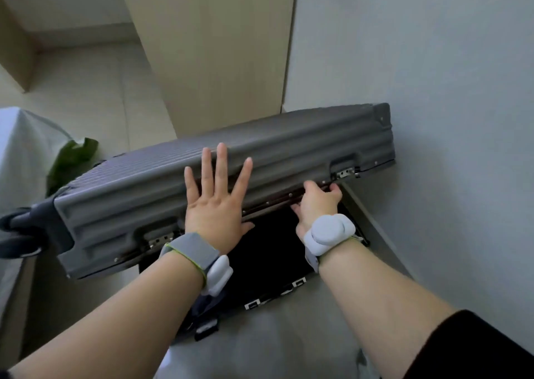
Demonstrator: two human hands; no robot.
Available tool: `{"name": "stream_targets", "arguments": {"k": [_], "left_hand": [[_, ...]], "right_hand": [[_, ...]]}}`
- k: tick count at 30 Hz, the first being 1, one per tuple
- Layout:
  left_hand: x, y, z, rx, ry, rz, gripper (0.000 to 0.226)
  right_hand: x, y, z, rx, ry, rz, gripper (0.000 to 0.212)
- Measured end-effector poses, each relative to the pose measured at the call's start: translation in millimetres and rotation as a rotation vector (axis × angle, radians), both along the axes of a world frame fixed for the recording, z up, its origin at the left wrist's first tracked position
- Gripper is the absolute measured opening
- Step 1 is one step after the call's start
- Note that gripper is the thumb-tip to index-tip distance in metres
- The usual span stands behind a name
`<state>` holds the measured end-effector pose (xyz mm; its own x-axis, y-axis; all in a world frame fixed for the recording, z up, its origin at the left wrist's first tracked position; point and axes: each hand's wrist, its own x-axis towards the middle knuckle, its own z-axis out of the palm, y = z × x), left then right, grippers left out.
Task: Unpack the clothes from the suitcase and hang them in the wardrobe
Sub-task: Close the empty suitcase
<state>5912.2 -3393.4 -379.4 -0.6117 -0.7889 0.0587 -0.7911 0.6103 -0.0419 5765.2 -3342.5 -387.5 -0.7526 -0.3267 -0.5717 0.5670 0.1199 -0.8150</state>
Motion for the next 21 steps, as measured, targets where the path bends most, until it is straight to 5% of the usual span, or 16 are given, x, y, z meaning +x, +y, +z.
{"name": "stream_targets", "arguments": {"k": [8, 13, 19, 21], "left_hand": [[-50.9, 34.7, -32.7, -0.009, -0.045, -0.169, 0.094], [-73.1, 45.0, -67.3, 0.153, -0.138, -0.215, 0.093], [-70.2, 61.2, -91.4, 0.148, -0.207, -0.255, 0.091], [-70.1, 64.1, -97.2, 0.135, -0.214, -0.277, 0.090]], "right_hand": [[-6.6, 52.3, -95.8, 0.023, -0.258, -0.023, 0.076], [-20.5, 78.2, -137.3, -0.052, -0.433, -0.053, 0.059], [-24.9, 91.5, -165.2, 0.008, -0.408, 0.030, 0.049], [-27.6, 93.7, -173.3, -0.011, -0.556, 0.051, 0.042]]}}
